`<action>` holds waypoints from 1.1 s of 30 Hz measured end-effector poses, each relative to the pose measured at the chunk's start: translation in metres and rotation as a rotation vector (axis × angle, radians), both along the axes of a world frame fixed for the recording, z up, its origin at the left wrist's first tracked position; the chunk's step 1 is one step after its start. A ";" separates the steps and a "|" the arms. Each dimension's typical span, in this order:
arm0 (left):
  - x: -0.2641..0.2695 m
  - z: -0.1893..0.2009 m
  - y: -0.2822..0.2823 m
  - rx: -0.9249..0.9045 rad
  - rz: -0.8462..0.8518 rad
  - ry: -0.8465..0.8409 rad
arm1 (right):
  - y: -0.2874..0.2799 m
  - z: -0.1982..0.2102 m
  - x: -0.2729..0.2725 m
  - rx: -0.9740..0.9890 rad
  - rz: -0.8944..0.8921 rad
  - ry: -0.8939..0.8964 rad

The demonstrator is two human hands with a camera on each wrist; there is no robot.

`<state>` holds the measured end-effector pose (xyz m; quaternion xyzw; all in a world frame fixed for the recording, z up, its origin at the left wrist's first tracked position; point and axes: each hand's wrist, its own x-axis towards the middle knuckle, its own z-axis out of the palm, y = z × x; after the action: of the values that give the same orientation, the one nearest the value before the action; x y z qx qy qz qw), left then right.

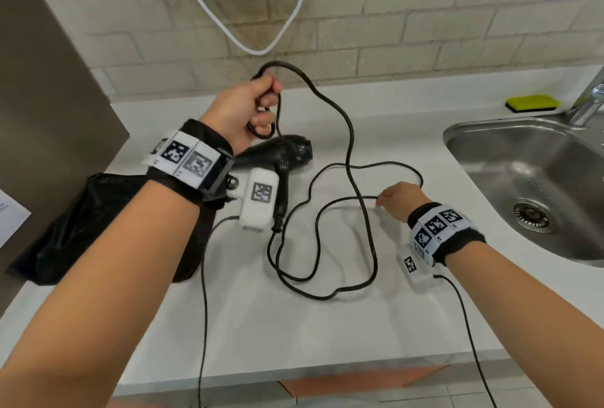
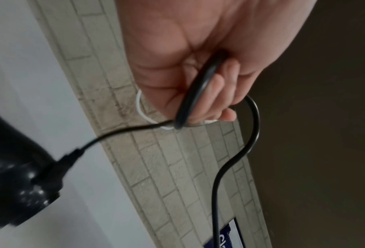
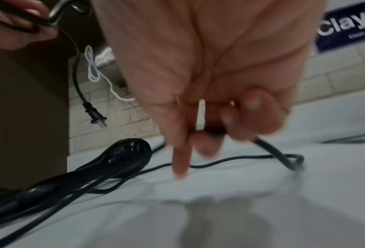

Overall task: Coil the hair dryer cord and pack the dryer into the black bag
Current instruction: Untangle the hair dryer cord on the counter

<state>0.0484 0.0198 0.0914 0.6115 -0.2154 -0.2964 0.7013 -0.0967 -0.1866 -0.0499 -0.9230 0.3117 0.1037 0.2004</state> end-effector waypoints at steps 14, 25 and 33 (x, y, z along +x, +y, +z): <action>0.036 0.016 -0.010 0.043 0.140 -0.051 | 0.052 0.048 -0.008 0.977 0.214 -0.183; -0.003 -0.002 0.006 0.278 -0.044 -0.261 | 0.061 0.085 0.022 1.160 0.168 -0.939; -0.034 -0.032 0.006 0.521 -0.219 -0.558 | 0.070 0.094 0.044 1.168 0.204 -1.243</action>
<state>0.0148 0.0256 0.0593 0.7993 -0.3792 -0.2367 0.4016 -0.0532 -0.1168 0.0442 -0.5849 -0.0425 -0.2593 0.7674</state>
